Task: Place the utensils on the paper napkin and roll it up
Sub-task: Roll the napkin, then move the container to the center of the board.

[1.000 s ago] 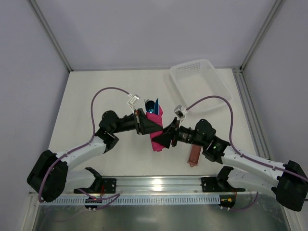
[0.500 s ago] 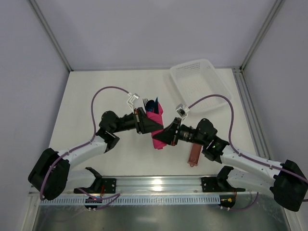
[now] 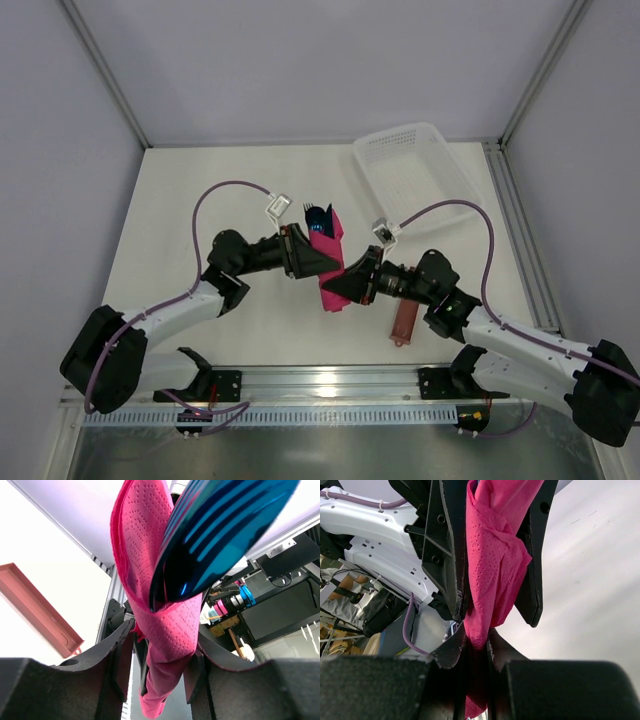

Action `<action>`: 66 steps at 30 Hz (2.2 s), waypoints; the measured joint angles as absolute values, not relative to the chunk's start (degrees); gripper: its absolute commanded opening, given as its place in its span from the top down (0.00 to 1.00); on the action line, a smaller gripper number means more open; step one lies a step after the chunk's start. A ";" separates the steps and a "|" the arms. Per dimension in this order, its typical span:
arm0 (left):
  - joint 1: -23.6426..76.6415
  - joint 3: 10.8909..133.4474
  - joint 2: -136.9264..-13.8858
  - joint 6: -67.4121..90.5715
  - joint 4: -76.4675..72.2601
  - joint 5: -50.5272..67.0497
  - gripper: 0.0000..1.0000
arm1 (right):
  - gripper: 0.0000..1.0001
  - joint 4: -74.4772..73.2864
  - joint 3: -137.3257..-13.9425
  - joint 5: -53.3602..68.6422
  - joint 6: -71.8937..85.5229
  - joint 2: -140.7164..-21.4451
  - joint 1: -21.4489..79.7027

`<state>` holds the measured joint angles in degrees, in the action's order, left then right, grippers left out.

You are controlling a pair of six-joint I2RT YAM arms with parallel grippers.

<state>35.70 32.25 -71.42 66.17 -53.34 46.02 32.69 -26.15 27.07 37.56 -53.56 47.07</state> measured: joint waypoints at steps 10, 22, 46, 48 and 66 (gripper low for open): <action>35.73 31.75 -70.00 66.06 -53.36 44.88 0.51 | 0.96 33.04 -26.06 27.14 37.89 -52.60 47.07; 36.01 31.22 -70.15 66.08 -54.48 44.18 0.85 | 0.96 34.26 -25.26 27.05 39.70 -53.98 45.74; 34.41 44.95 -90.06 65.58 -48.29 41.08 1.00 | 0.48 -10.74 -39.81 -6.04 37.67 -38.02 31.03; 33.74 46.70 -91.68 65.58 -47.46 40.36 1.00 | 0.47 -14.50 -43.46 -9.80 38.35 -42.89 24.84; 30.35 69.14 -110.96 70.87 -43.46 31.31 1.00 | 0.43 -16.16 -52.77 -4.32 42.50 -78.85 -4.51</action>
